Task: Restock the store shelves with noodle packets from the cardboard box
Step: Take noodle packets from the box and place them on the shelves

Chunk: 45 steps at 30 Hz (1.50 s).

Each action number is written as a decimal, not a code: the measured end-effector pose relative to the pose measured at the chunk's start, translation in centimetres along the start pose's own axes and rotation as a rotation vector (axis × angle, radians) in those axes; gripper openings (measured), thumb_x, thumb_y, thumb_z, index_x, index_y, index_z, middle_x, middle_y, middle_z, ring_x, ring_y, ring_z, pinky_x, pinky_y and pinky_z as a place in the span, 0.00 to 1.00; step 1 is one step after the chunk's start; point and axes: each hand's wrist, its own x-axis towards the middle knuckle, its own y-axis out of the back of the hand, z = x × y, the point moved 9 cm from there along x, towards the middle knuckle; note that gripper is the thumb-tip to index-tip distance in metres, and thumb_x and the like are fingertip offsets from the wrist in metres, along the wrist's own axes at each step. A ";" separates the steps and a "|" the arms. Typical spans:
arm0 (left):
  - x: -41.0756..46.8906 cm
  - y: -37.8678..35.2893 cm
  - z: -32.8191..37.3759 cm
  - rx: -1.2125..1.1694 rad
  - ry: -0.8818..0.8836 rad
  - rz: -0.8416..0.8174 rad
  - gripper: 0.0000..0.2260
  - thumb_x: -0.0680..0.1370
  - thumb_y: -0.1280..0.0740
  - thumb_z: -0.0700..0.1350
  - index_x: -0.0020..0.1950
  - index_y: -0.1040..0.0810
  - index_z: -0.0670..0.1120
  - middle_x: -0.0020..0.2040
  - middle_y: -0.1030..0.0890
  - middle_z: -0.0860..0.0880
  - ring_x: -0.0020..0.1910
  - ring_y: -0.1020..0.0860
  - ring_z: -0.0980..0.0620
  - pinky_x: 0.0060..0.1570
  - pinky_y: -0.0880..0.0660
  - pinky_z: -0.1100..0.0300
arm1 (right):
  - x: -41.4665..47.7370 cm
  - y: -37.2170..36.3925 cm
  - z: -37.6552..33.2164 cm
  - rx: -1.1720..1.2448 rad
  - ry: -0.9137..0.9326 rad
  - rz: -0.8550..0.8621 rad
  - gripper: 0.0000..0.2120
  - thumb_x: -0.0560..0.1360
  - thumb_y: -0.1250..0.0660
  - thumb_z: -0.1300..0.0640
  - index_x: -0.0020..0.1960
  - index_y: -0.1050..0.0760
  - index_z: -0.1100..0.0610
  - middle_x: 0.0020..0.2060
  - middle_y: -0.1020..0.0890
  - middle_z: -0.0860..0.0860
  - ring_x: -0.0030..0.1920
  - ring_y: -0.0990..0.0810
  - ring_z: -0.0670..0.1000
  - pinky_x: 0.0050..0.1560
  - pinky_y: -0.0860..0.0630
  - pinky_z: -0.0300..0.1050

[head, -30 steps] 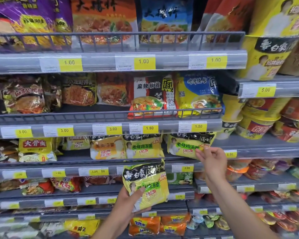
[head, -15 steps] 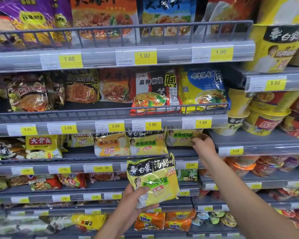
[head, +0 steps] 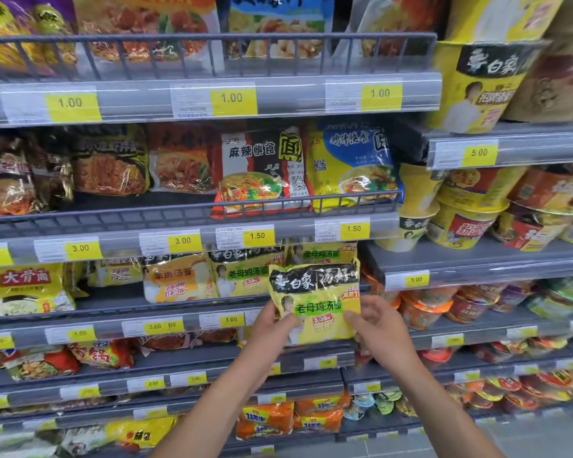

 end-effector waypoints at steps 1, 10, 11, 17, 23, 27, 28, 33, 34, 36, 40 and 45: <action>0.7 0.1 0.5 0.162 -0.035 0.038 0.09 0.80 0.32 0.45 0.53 0.27 0.59 0.54 0.24 0.55 0.50 0.24 0.54 0.54 0.27 0.51 | 0.2 0.7 -0.4 0.034 0.008 0.049 0.15 0.75 0.26 0.54 0.57 0.28 0.51 0.46 0.17 0.51 0.35 0.17 0.52 0.42 0.19 0.52; 4.4 -0.4 4.9 0.372 -0.285 0.214 0.21 0.80 0.31 0.48 0.68 0.36 0.51 0.58 0.25 0.53 0.53 0.23 0.54 0.48 0.25 0.57 | 3.6 1.8 -3.5 0.185 0.100 0.148 0.08 0.80 0.33 0.57 0.57 0.29 0.54 0.53 0.19 0.54 0.42 0.14 0.48 0.48 0.18 0.46; 4.8 -0.3 5.1 0.345 -0.287 0.225 0.20 0.81 0.33 0.45 0.70 0.36 0.50 0.61 0.24 0.52 0.53 0.23 0.57 0.46 0.26 0.59 | 4.1 1.7 -3.7 0.213 0.096 0.139 0.08 0.80 0.33 0.56 0.57 0.29 0.53 0.54 0.20 0.52 0.44 0.14 0.48 0.53 0.18 0.49; 5.7 -1.1 5.7 0.519 -0.298 0.177 0.14 0.82 0.38 0.42 0.67 0.28 0.52 0.56 0.24 0.55 0.30 0.28 0.54 0.30 0.31 0.61 | 6.3 0.0 -2.5 0.243 0.029 0.082 0.15 0.78 0.32 0.48 0.62 0.29 0.50 0.49 0.19 0.45 0.51 0.15 0.49 0.62 0.22 0.58; 4.8 -2.1 5.4 1.220 -0.373 0.253 0.24 0.79 0.38 0.49 0.75 0.31 0.56 0.74 0.30 0.55 0.73 0.35 0.52 0.66 0.39 0.49 | 6.2 -0.8 -0.8 0.091 -0.018 0.057 0.23 0.79 0.33 0.48 0.72 0.31 0.51 0.41 0.15 0.51 0.41 0.15 0.48 0.54 0.18 0.56; 4.4 -2.2 5.0 1.367 -0.423 0.297 0.26 0.78 0.39 0.53 0.77 0.33 0.57 0.76 0.33 0.53 0.74 0.38 0.50 0.63 0.41 0.48 | 6.5 -1.0 -0.8 0.026 0.038 0.035 0.26 0.78 0.33 0.46 0.74 0.33 0.49 0.55 0.17 0.51 0.39 0.15 0.45 0.54 0.18 0.57; 4.4 -2.1 4.8 1.377 -0.427 0.295 0.25 0.78 0.39 0.54 0.76 0.32 0.58 0.76 0.34 0.53 0.74 0.39 0.50 0.64 0.40 0.48 | 6.5 -1.0 -0.9 -0.002 0.082 0.036 0.26 0.77 0.33 0.45 0.73 0.32 0.47 0.61 0.20 0.51 0.40 0.15 0.44 0.52 0.18 0.55; 3.5 -1.1 4.0 1.360 -0.532 0.317 0.22 0.76 0.38 0.51 0.70 0.28 0.58 0.76 0.34 0.53 0.74 0.38 0.49 0.63 0.36 0.48 | 4.7 -0.5 -1.7 -0.126 0.278 0.195 0.21 0.77 0.32 0.52 0.69 0.31 0.47 0.67 0.30 0.49 0.40 0.17 0.43 0.48 0.19 0.48; 3.3 -0.8 3.8 1.355 -0.557 0.323 0.22 0.75 0.38 0.51 0.70 0.27 0.57 0.76 0.34 0.53 0.75 0.37 0.49 0.62 0.34 0.48 | 4.1 -0.8 -1.7 -0.123 0.305 0.222 0.21 0.78 0.32 0.54 0.70 0.31 0.50 0.67 0.31 0.49 0.37 0.18 0.42 0.46 0.20 0.45; 2.7 0.0 3.3 1.331 -0.603 0.335 0.22 0.75 0.38 0.50 0.70 0.27 0.56 0.76 0.33 0.52 0.75 0.37 0.49 0.64 0.33 0.47 | 2.8 -1.6 -1.8 -0.108 0.364 0.245 0.19 0.79 0.33 0.56 0.69 0.31 0.52 0.67 0.31 0.49 0.37 0.20 0.42 0.44 0.22 0.42; 1.6 2.3 1.7 1.293 -0.605 0.363 0.21 0.77 0.38 0.50 0.71 0.28 0.55 0.76 0.34 0.53 0.77 0.39 0.50 0.69 0.36 0.45 | 1.0 -4.3 -1.2 -0.100 0.409 0.198 0.16 0.80 0.33 0.55 0.66 0.30 0.51 0.66 0.31 0.49 0.40 0.20 0.43 0.44 0.21 0.46; 0.0 6.7 -1.0 1.242 -0.568 0.430 0.20 0.78 0.39 0.50 0.71 0.29 0.54 0.78 0.35 0.52 0.79 0.41 0.50 0.74 0.40 0.43 | -0.8 -8.6 0.2 -0.080 0.426 0.105 0.15 0.79 0.33 0.56 0.64 0.30 0.49 0.62 0.31 0.48 0.50 0.21 0.43 0.46 0.20 0.44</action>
